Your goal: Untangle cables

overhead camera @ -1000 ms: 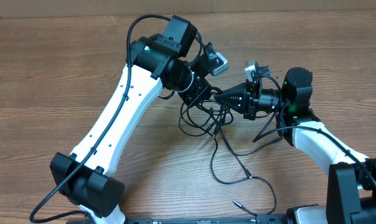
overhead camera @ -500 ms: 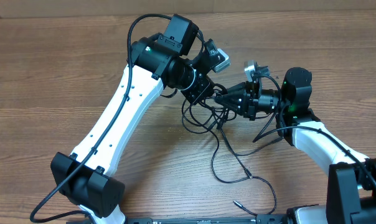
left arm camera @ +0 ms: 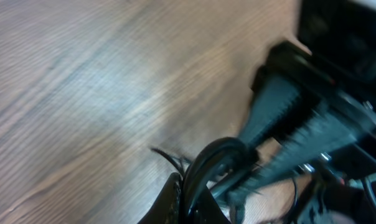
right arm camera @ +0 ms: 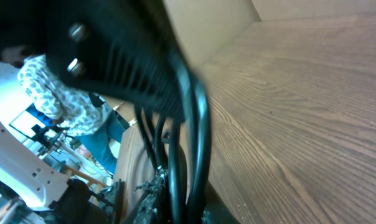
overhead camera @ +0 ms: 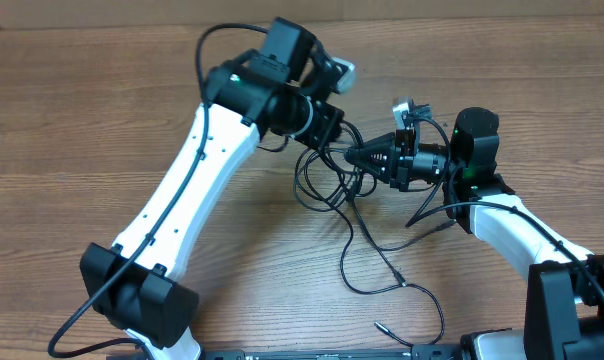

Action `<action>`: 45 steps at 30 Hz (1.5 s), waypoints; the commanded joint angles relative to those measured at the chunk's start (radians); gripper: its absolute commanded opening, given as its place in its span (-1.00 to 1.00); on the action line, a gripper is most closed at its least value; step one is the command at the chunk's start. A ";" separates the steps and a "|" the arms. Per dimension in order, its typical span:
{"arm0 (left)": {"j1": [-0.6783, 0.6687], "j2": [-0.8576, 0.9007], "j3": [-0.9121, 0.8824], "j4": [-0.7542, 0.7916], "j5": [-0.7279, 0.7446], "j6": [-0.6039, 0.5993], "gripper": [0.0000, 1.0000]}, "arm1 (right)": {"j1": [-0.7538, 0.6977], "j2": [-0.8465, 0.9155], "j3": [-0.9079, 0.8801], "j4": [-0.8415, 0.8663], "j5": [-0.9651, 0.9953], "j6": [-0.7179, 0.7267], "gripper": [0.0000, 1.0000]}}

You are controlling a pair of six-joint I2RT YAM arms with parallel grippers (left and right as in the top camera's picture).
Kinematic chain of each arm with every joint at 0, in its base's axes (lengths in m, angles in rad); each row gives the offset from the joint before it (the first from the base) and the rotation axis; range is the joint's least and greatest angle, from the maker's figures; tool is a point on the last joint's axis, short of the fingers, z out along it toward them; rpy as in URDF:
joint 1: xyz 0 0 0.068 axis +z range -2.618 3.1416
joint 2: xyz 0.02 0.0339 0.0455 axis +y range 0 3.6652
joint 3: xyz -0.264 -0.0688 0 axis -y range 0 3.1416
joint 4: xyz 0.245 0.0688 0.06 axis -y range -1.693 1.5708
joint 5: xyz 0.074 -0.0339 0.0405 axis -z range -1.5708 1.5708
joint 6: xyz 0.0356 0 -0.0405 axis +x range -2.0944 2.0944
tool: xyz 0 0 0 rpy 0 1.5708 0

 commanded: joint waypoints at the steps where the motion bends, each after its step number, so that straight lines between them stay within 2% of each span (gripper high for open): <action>1: 0.052 -0.023 0.013 0.026 -0.055 -0.079 -0.91 | 0.005 -0.008 0.003 -0.002 -0.057 -0.011 -0.52; 7: 0.054 -0.023 0.013 0.026 -0.055 -0.078 -0.91 | 0.005 -0.008 0.003 -0.002 -0.057 -0.011 -0.51; 10: 0.054 -0.023 0.013 0.020 -0.055 -0.077 -0.91 | 0.005 -0.008 0.003 -0.001 -0.057 -0.012 -0.38; 13: 0.054 -0.023 0.013 0.013 -0.063 -0.069 -0.91 | 0.005 -0.008 0.003 -0.001 -0.056 -0.012 -0.37; 15: 0.054 -0.023 0.013 0.009 -0.061 -0.051 -0.91 | 0.005 -0.008 0.003 -0.001 -0.052 -0.012 -0.13; 20: 0.052 -0.023 0.013 -0.043 -0.054 0.029 -0.91 | 0.005 -0.008 0.003 0.027 -0.037 -0.015 0.01; 21: 0.052 -0.023 0.013 -0.048 -0.054 0.031 -0.91 | 0.005 -0.008 0.003 0.039 -0.037 -0.015 -0.06; 23: 0.052 -0.023 0.013 -0.050 -0.053 0.032 -0.92 | 0.005 -0.008 0.003 0.057 -0.037 -0.015 -0.33; 26: 0.052 -0.023 0.013 -0.049 -0.046 0.031 -0.91 | 0.005 -0.008 0.003 0.060 -0.038 -0.014 -0.52; 28: 0.052 -0.023 0.013 -0.046 -0.047 0.031 -0.91 | 0.005 -0.008 0.003 0.060 -0.038 -0.014 -0.56; 30: 0.052 -0.023 0.013 -0.047 -0.047 0.027 -0.91 | 0.005 -0.008 0.003 0.059 -0.038 -0.014 -0.76; 33: 0.053 -0.023 0.013 -0.046 -0.048 0.027 -0.91 | 0.005 -0.008 0.003 0.059 -0.039 -0.014 -0.91; 36: 0.053 -0.023 0.013 -0.045 -0.056 0.023 -0.91 | 0.005 -0.008 0.003 0.040 -0.039 -0.014 -0.92; 39: 0.053 -0.023 0.013 -0.036 -0.095 -0.031 -0.91 | 0.005 -0.008 0.003 0.016 -0.043 -0.014 -0.92; 45: 0.053 -0.023 0.013 -0.021 -0.340 -0.325 -0.91 | 0.005 -0.008 0.003 -0.047 -0.072 -0.015 -0.92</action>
